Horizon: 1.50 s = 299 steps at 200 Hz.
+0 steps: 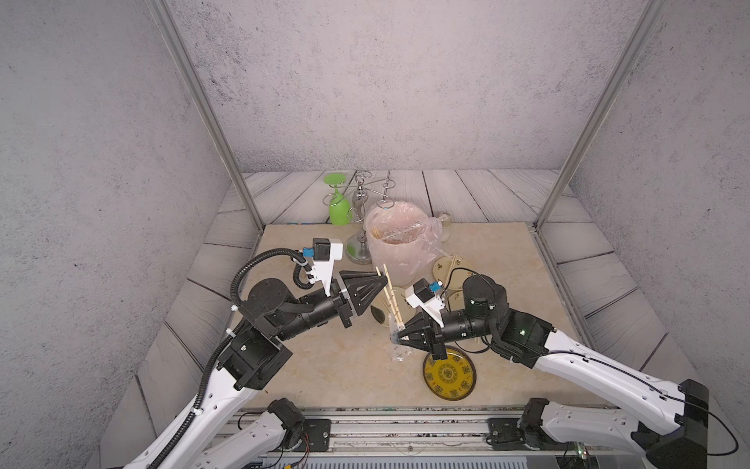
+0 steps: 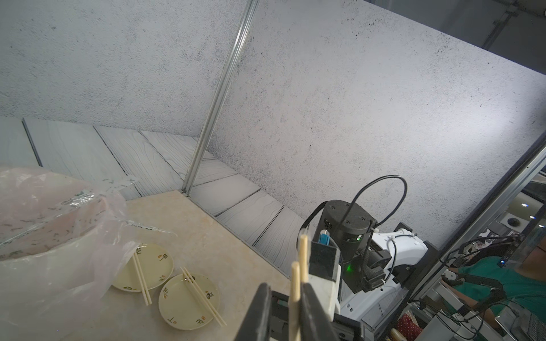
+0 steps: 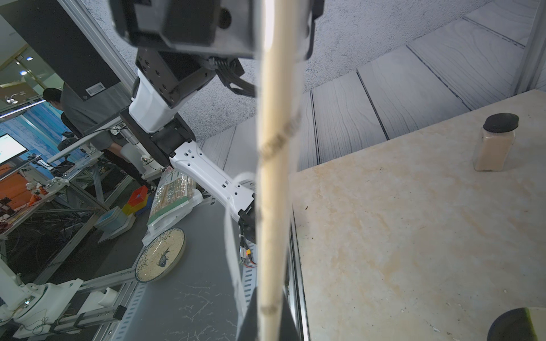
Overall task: Remove the packaging of disposable chopsticks
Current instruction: Remove the packet bag from the disposable chopsticks.
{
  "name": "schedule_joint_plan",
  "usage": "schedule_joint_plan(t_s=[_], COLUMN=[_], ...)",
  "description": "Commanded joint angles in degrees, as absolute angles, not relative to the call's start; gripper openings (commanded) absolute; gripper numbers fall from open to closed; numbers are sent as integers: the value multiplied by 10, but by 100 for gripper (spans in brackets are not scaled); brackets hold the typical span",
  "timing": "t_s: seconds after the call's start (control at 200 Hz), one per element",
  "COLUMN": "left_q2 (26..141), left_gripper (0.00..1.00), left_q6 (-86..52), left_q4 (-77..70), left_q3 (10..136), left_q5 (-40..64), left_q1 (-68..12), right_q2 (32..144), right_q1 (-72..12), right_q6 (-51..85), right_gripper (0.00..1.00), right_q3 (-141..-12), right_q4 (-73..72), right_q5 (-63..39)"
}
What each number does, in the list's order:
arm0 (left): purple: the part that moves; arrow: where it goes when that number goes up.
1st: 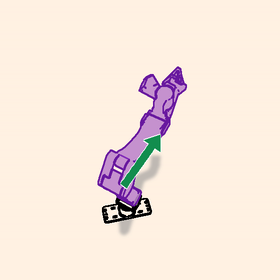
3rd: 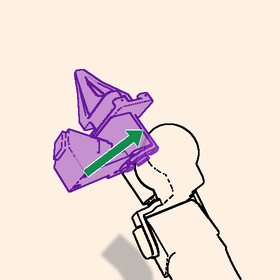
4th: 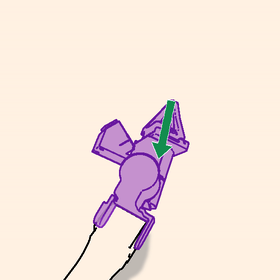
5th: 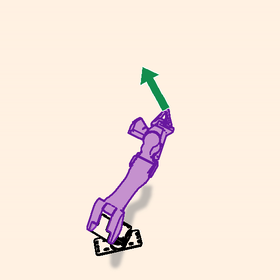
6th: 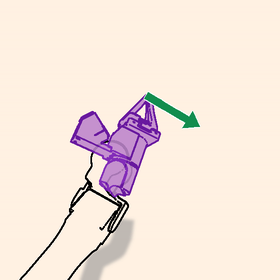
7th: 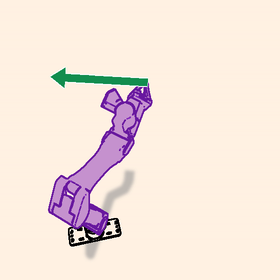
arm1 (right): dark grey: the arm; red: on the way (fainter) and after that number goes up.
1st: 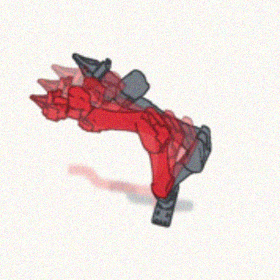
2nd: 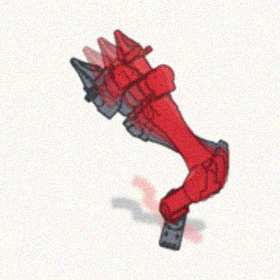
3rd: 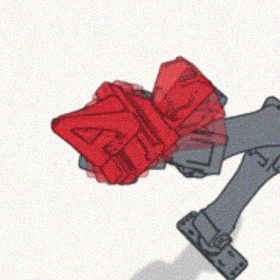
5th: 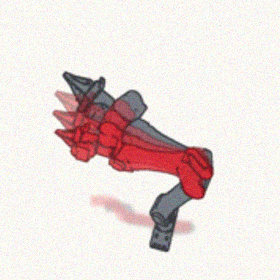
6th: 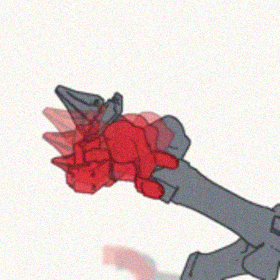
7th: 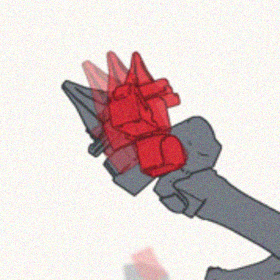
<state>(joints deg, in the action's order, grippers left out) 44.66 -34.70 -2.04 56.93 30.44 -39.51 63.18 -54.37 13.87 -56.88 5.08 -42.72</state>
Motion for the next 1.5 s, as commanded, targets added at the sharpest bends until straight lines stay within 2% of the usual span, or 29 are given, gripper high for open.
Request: schedule_joint_plan(t_s=[0.0,0.265,0.415,0.535,0.601,0.731,0.801,0.881,0.996,1.236,1.491], left_q2=[448,449,445,441,443,442,443,449,458,462,451], left_gripper=[26,31,37,38,33,15,15,22,23,11,11], left_q6=[-353,-354,-354,-354,-354,-351,-350,-351,-356,-374,-423], left_q4=[-48,-65,-71,-77,-76,-76,-73,-65,-65,-71,-114], left_q3=[568,563,558,550,552,554,556,560,557,530,474], left_q5=[316,318,320,317,320,321,319,320,325,330,320], left_q1=[-395,-395,-394,-395,-395,-395,-395,-395,-395,-396,-407], right_q2=[643,637,628,633,639,642,648,654,650,630,635], right_q1=[-549,-550,-549,-549,-550,-549,-550,-552,-552,-552,-551], right_q6=[124,128,148,154,153,145,133,123,121,128,129], right_gripper=[0,0,0,0,0,0,0,0,0,0,0], right_q3=[-585,-582,-566,-567,-571,-573,-580,-588,-598,-630,-665], right_q4=[64,60,27,19,20,29,48,70,84,76,55], right_q5=[-433,-418,-405,-414,-423,-427,-435,-442,-428,-378,-328])
